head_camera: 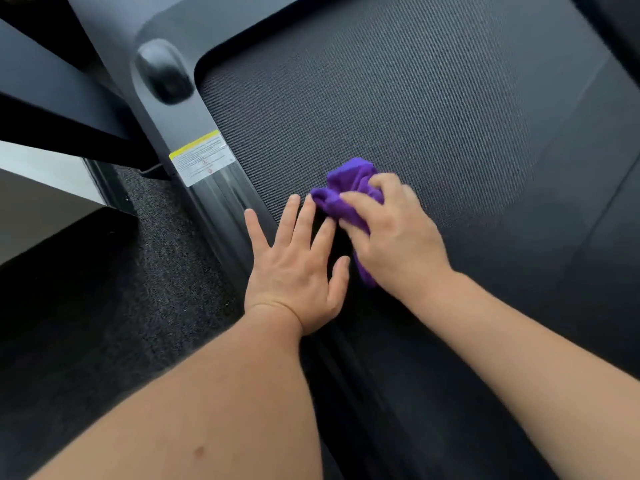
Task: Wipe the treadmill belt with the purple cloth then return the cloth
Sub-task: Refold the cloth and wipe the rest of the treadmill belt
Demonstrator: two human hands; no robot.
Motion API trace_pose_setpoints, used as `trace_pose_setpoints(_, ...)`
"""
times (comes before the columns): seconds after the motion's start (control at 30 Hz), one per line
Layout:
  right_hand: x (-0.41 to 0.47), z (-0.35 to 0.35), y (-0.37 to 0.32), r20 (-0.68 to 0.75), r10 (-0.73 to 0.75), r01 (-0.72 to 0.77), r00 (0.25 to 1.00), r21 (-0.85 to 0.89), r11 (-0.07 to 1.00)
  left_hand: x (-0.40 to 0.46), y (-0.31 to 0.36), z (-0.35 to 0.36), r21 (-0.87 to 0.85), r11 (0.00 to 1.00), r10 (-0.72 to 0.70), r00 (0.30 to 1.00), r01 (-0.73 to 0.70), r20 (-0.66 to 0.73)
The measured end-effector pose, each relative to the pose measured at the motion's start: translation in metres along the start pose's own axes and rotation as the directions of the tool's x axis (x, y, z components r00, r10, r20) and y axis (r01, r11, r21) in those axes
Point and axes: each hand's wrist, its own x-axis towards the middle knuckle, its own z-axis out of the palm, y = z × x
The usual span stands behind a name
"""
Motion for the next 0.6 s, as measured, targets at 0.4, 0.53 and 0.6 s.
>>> trace_pose_setpoints(0.4,0.035,0.004,-0.003,-0.083,0.080,-0.089,0.993,-0.114,0.989,0.001,-0.001,0.002,-0.044,0.988,-0.147,0.987,0.145,-0.065)
trace_pose_setpoints(0.53,0.022,0.006,-0.013,-0.028,-0.001,-0.001,1.000,-0.099,0.995,0.000,-0.001,0.002,-0.071,0.967,-0.251,0.965,0.246,-0.069)
trace_pose_setpoints(0.6,0.022,-0.001,-0.008,-0.029,0.042,-0.044,0.999,-0.097,0.994,0.001,0.000,0.002,-0.054,0.967,-0.253,0.966,0.250,-0.056)
